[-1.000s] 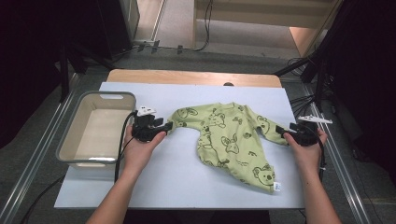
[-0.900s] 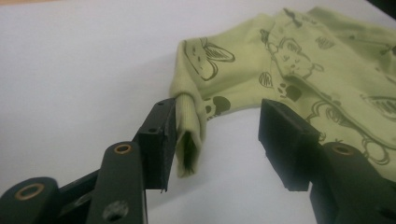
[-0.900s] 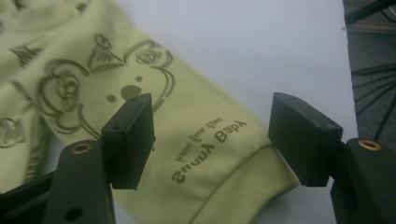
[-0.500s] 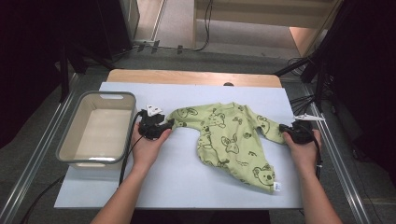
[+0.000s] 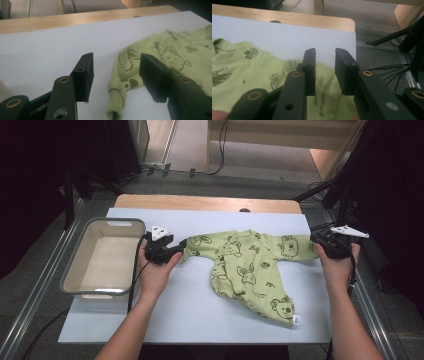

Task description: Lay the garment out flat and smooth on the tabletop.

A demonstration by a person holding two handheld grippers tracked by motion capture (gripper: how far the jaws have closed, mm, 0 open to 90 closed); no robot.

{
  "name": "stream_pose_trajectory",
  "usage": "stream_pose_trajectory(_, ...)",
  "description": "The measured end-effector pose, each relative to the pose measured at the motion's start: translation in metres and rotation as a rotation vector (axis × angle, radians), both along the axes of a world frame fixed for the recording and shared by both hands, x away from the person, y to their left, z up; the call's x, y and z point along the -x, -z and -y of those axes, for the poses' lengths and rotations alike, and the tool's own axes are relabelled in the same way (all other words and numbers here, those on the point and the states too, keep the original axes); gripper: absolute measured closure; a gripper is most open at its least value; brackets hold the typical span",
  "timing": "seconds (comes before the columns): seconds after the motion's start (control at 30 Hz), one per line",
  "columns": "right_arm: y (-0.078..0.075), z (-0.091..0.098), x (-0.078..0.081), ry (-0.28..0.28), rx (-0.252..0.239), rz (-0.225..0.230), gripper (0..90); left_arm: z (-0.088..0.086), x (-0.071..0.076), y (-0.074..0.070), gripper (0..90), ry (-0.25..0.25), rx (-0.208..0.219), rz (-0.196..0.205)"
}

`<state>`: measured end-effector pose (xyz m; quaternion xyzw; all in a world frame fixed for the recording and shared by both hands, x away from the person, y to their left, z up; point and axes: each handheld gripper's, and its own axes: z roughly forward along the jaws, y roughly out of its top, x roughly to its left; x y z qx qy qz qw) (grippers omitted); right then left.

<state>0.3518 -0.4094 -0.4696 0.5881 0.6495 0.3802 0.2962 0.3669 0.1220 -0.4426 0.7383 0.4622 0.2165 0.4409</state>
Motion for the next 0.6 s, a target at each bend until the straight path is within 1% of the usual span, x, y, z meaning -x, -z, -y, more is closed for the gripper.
stream_pose_trajectory(0.07,0.002,0.001,0.0,-0.008,-0.008,-0.013,57.1,0.0,-0.001,-0.001,47.6,0.014,-0.01,-0.009)
stream_pose_trajectory(0.1,0.004,0.0,0.001,-0.006,-0.007,-0.023,55.4,0.0,-0.001,0.0,47.9,0.018,-0.012,-0.018)
stream_pose_trajectory(0.13,0.005,0.0,0.001,-0.007,-0.019,-0.034,54.4,0.0,-0.002,0.001,47.9,0.022,-0.015,-0.036)
stream_pose_trajectory(0.2,0.008,-0.002,0.004,-0.022,-0.032,-0.038,52.2,0.002,-0.004,0.007,46.9,0.044,-0.025,-0.089)
stream_pose_trajectory(0.23,0.009,-0.004,0.005,-0.03,-0.037,-0.04,51.7,0.003,-0.004,0.01,46.6,0.05,-0.041,-0.101)
stream_pose_trajectory(0.3,0.012,-0.009,0.008,-0.049,-0.036,-0.048,51.3,0.006,-0.003,0.015,48.2,0.051,-0.062,-0.103)
stream_pose_trajectory(0.37,0.017,-0.013,0.011,-0.067,-0.027,-0.059,50.9,0.008,-0.003,0.018,60.9,0.056,-0.097,-0.109)
stream_pose_trajectory(0.4,0.02,-0.016,0.012,-0.074,-0.02,-0.066,50.9,0.008,-0.002,0.018,70.2,0.061,-0.098,-0.107)
stream_pose_trajectory(0.43,0.022,-0.017,0.013,-0.078,-0.024,-0.069,50.9,0.008,-0.003,0.018,78.8,0.066,-0.089,-0.106)
stream_pose_trajectory(0.47,0.024,-0.018,0.014,-0.085,-0.023,-0.072,51.0,0.008,-0.003,0.017,82.1,0.07,-0.088,-0.105)
stream_pose_trajectory(0.53,0.028,-0.021,0.016,-0.093,-0.023,-0.079,51.0,0.008,-0.003,0.014,83.4,0.082,-0.078,-0.098)
stream_pose_trajectory(0.57,0.029,-0.022,0.016,-0.095,-0.023,-0.078,51.0,0.008,-0.004,0.012,83.4,0.085,-0.087,-0.096)
stream_pose_trajectory(0.6,0.03,-0.022,0.016,-0.097,-0.026,-0.079,51.0,0.009,-0.005,0.01,83.3,0.077,-0.092,-0.09)
